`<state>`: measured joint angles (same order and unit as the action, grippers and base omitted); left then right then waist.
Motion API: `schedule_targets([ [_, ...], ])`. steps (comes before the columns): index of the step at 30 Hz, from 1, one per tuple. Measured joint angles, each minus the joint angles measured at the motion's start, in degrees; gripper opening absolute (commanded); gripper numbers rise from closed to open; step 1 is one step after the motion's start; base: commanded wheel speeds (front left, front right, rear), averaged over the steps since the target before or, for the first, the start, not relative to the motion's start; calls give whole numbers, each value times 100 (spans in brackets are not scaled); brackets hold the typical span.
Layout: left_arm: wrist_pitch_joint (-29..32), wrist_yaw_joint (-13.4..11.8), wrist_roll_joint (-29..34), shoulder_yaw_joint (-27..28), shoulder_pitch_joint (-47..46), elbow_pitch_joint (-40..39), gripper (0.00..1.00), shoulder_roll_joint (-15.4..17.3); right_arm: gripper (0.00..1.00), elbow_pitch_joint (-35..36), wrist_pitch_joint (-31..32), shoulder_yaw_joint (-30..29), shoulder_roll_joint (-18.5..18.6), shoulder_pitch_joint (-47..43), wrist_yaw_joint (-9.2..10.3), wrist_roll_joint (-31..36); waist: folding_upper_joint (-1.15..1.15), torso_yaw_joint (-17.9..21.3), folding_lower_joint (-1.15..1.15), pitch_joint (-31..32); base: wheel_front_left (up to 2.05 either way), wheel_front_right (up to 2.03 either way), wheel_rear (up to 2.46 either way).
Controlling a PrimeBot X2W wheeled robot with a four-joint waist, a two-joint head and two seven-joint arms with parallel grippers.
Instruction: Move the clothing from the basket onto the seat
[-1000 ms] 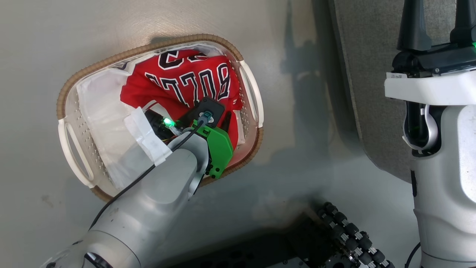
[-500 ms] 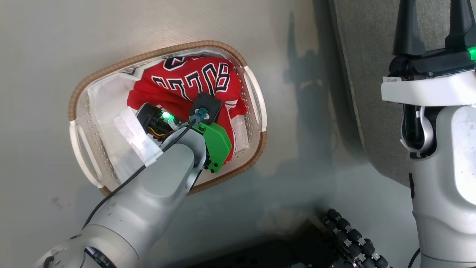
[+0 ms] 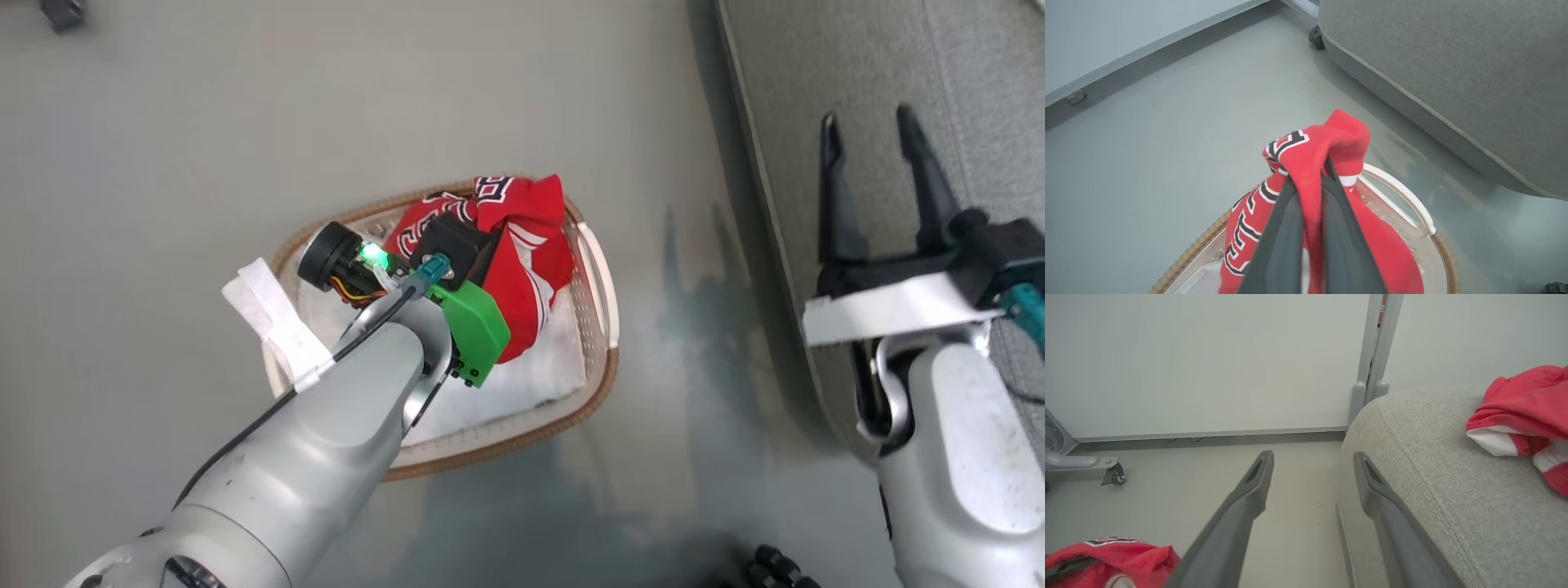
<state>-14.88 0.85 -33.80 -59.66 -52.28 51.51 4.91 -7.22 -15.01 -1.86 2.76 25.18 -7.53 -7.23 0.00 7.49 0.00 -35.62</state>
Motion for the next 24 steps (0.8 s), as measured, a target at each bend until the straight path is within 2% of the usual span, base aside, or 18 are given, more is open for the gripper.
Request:
schedule_targets([
  [6, -14, 98, 231, 67, 310, -894, 0, 341, 100, -312, 0, 123, -1, -660, 0, -94, 0, -199, 0, 853, 0, 0, 0],
  [15, 74, 225, 322, 23, 408, -1719, 0, 709, 100, -668, 0, 447, -1, -1369, 0, -190, 0, -406, -1, 2189, 0, 0, 0],
  [20, 341, 308, 177, 109, 275, -2163, 0, 900, 100, -784, 1, 630, 0, -1611, 0, -247, 0, -478, -1, 2870, 0, 0, 0],
  [24, 584, 379, -190, 409, 38, -2579, 0, 1067, 100, -826, 1, 734, 1, -1623, 0, -291, 0, -516, -1, 3320, 0, 0, 0],
])
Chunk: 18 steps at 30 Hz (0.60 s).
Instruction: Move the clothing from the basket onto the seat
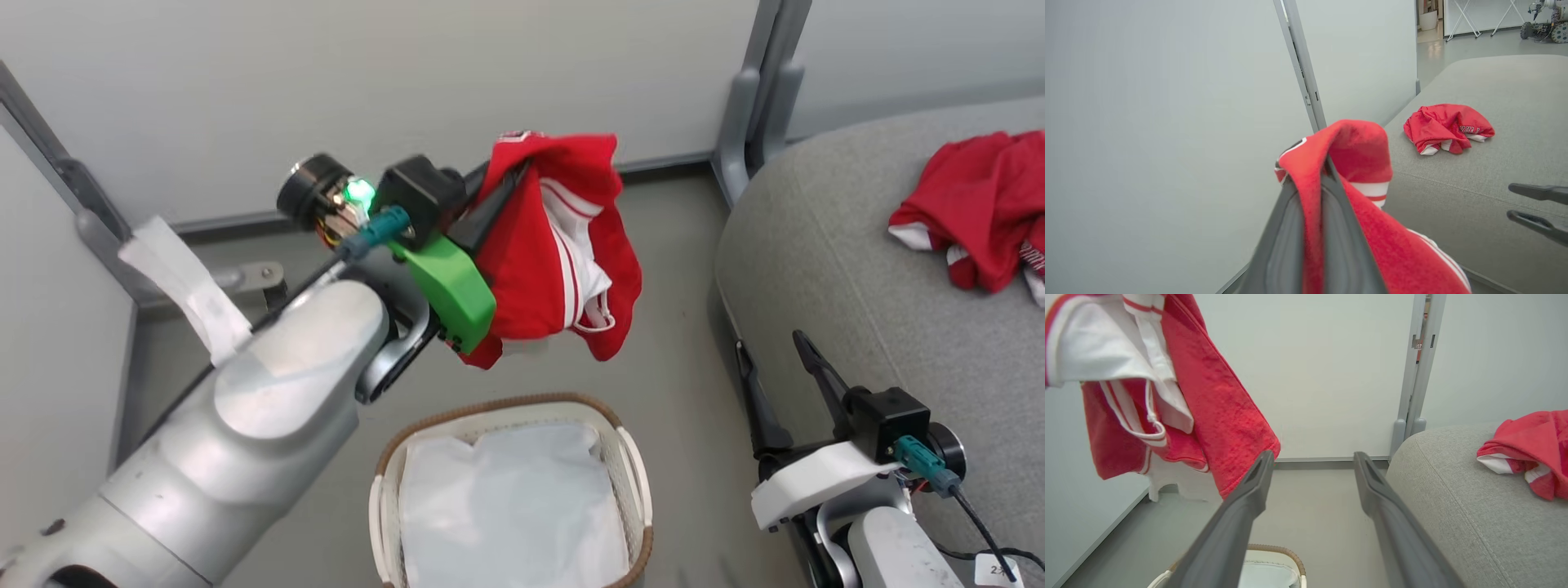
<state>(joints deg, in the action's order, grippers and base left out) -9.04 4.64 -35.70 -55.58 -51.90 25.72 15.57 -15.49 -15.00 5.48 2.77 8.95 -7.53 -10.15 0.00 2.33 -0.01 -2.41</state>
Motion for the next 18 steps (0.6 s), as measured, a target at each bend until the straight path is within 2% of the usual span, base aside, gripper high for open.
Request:
schedule_targets([
  [9, 417, -13, -256, 303, -319, -777, 0, 423, 100, 34, 0, 357, 0, 207, 0, -22, 0, -11, 0, 544, 0, 0, 0],
  [18, 506, -62, -293, 211, -233, -1157, 0, 545, 100, -143, 0, 777, 2, 1010, 1, 41, 0, -37, 0, 576, 0, 0, 0],
])
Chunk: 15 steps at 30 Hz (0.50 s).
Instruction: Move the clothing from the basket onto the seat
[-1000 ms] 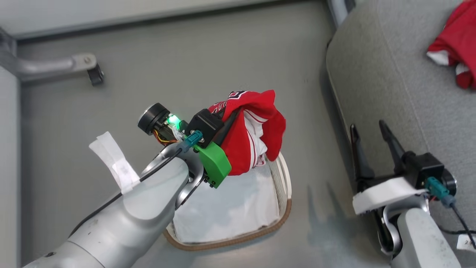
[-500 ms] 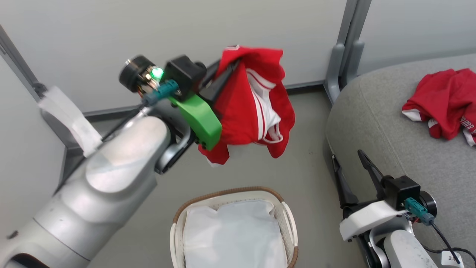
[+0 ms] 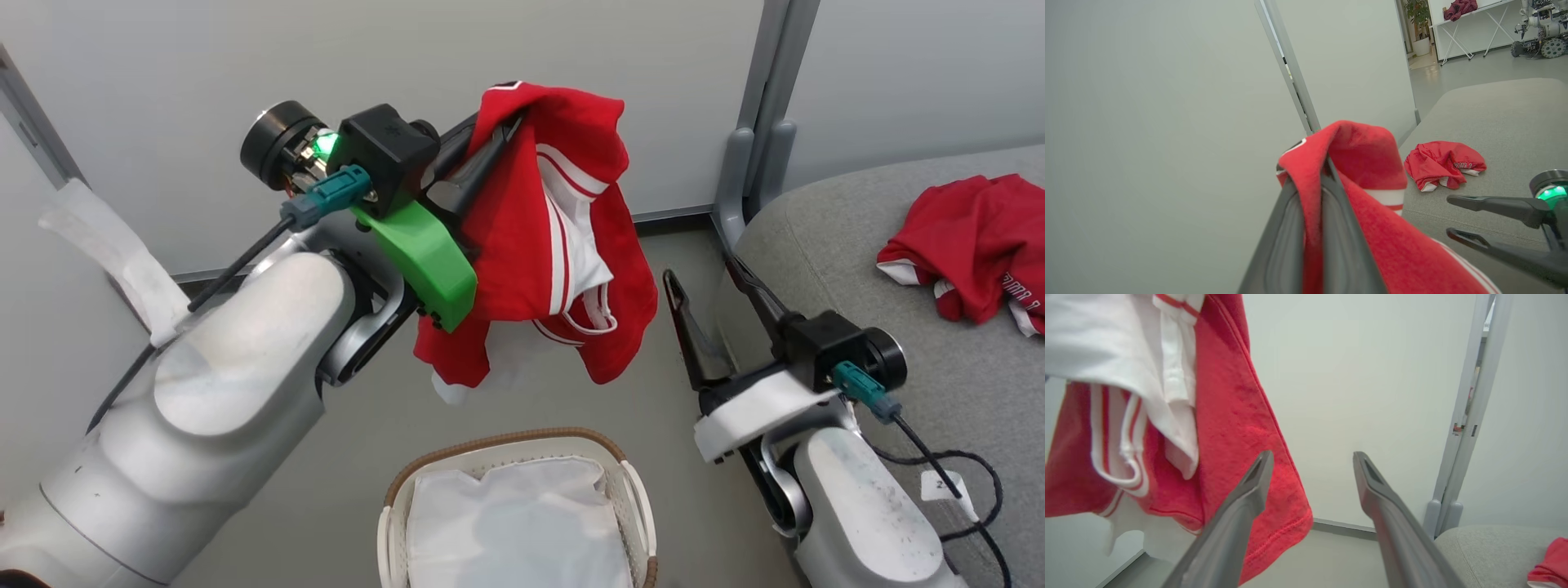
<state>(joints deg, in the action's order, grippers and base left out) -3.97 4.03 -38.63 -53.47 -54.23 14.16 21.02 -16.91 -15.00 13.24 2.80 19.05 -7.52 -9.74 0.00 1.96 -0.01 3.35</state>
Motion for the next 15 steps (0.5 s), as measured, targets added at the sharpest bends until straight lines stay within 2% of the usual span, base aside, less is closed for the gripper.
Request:
schedule_targets([
  [3, 10, 12, 0, -70, 71, -110, 0, -1, 100, -255, 0, 276, 52, 395, -1, 4, 0, -24, 0, 5, 0, 0, 0],
  [6, -25, 34, -7, -119, 101, -158, 0, -11, 100, -530, 13, 742, 344, 842, 0, -182, 0, -58, 0, 8, 0, 0, 0],
  [13, -64, 101, -15, -263, 196, -201, 0, -32, 100, -856, 310, 2051, 1000, 1708, 0, -1235, 0, -134, 0, 25, 0, 0, 0],
  [15, -73, 112, -25, -321, 223, -196, 0, -36, 100, -839, 522, 2729, 1266, 1961, -1, -1781, 0, -160, 0, 31, 0, 0, 0],
])
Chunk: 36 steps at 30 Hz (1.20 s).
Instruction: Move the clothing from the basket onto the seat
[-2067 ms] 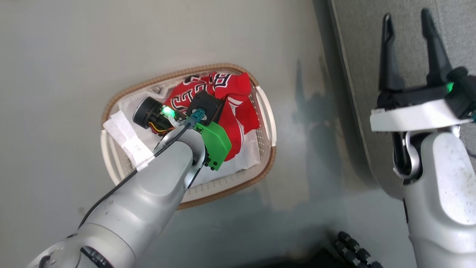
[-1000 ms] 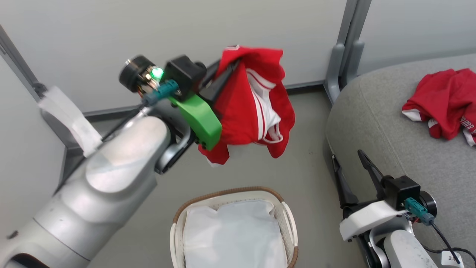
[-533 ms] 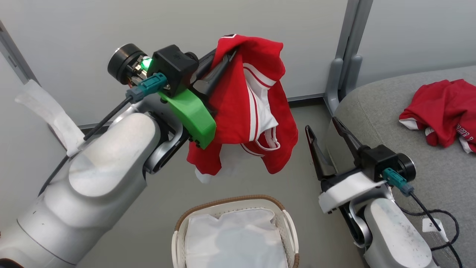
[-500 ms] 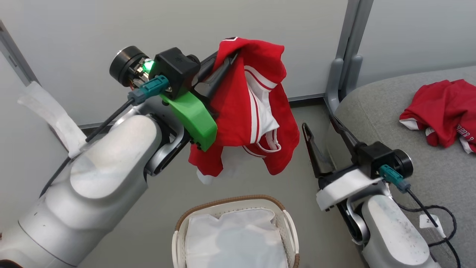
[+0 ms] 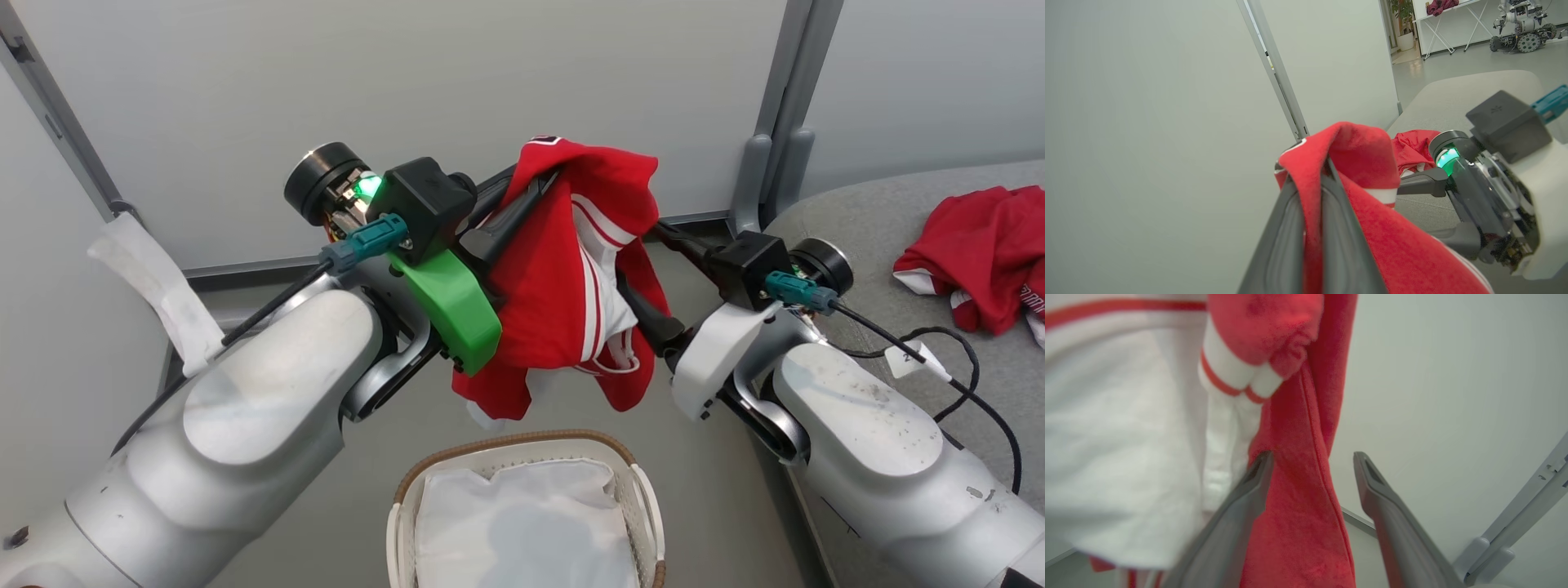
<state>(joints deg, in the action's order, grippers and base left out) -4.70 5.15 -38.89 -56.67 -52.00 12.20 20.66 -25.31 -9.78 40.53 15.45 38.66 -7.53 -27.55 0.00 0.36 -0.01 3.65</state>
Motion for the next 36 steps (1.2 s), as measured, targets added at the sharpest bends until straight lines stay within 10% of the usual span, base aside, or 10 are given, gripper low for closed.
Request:
schedule_targets([
  [9, -76, 83, -51, -120, 38, 44, 0, -23, 100, 213, 147, 1638, 382, 613, 0, -1363, 0, -17, 0, -24, 0, 0, 0],
  [11, -91, 91, -86, -142, 55, 56, 0, -22, 40, 177, 7, 1837, 353, 721, 0, -1478, 0, -17, 0, -34, 0, 0, 0],
  [14, -87, 103, -170, -165, 109, 102, 0, -2, 0, 82, -177, 2080, 325, 867, 0, -1612, 0, -23, 0, -53, 0, 0, 0],
  [23, -255, 12, -411, 24, 398, 477, 0, 230, 0, -265, -483, 2005, 360, 1014, 0, -1831, 0, -12, 0, -101, 0, 0, 0],
  [26, -305, -13, -478, 63, 507, 614, 47, 271, 0, -331, -500, 1839, 358, 1012, 0, -1886, 0, 9, 0, -113, 0, 0, 0],
  [28, -344, -23, -549, 74, 588, 687, 100, 276, 0, -374, -514, 1713, 342, 1009, 0, -1887, 0, 25, 0, -119, 0, 0, 0],
  [36, -651, -100, -604, 55, 896, 792, 100, 131, 0, -428, -520, 794, 203, 857, 0, -1563, 0, 95, 0, -171, 0, 0, 0],
])
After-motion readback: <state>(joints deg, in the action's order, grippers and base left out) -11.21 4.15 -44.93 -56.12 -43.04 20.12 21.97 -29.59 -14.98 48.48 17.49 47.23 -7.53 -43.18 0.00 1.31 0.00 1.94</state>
